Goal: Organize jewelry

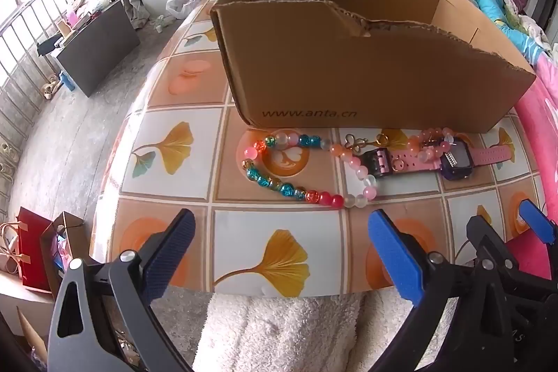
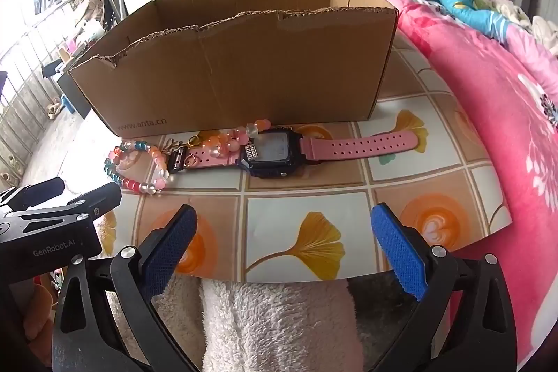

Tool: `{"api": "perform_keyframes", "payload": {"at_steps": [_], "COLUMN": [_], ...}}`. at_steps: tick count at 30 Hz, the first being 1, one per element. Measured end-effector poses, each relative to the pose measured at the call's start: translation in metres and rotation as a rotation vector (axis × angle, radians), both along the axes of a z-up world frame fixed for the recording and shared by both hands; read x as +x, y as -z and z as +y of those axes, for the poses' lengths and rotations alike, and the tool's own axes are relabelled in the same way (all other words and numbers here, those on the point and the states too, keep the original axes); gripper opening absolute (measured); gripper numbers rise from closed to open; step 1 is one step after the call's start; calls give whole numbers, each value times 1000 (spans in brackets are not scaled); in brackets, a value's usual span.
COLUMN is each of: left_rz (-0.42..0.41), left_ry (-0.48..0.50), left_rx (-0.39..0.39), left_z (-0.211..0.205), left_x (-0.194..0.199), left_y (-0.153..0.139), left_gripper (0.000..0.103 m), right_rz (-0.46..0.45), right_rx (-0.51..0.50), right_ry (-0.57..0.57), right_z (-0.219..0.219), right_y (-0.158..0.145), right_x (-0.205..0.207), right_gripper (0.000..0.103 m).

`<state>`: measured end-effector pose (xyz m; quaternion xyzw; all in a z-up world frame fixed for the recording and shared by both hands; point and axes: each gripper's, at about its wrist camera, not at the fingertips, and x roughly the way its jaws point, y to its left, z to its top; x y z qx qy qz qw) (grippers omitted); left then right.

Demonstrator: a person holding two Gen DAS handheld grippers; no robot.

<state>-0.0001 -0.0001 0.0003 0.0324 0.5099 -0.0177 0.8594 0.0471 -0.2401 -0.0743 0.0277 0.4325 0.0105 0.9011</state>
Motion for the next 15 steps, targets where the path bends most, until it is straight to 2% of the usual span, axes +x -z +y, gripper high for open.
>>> {"api": "perform_keyframes", "payload": {"at_steps": [10,15], "left_rz": [3,4], "left_ry": [-5,-4], "left_rx": [0,3], "left_z": [2,-2], "left_x": [0,0], "left_y": [-1,0], "left_gripper": [97,97], "right_rz": [7,14], "right_rx": [13,9], "right_ry": [-9,-4], "right_z": [-6,-2], "right_y": [-4,4], "right_x": [1,2], "right_gripper": [96,96]}}
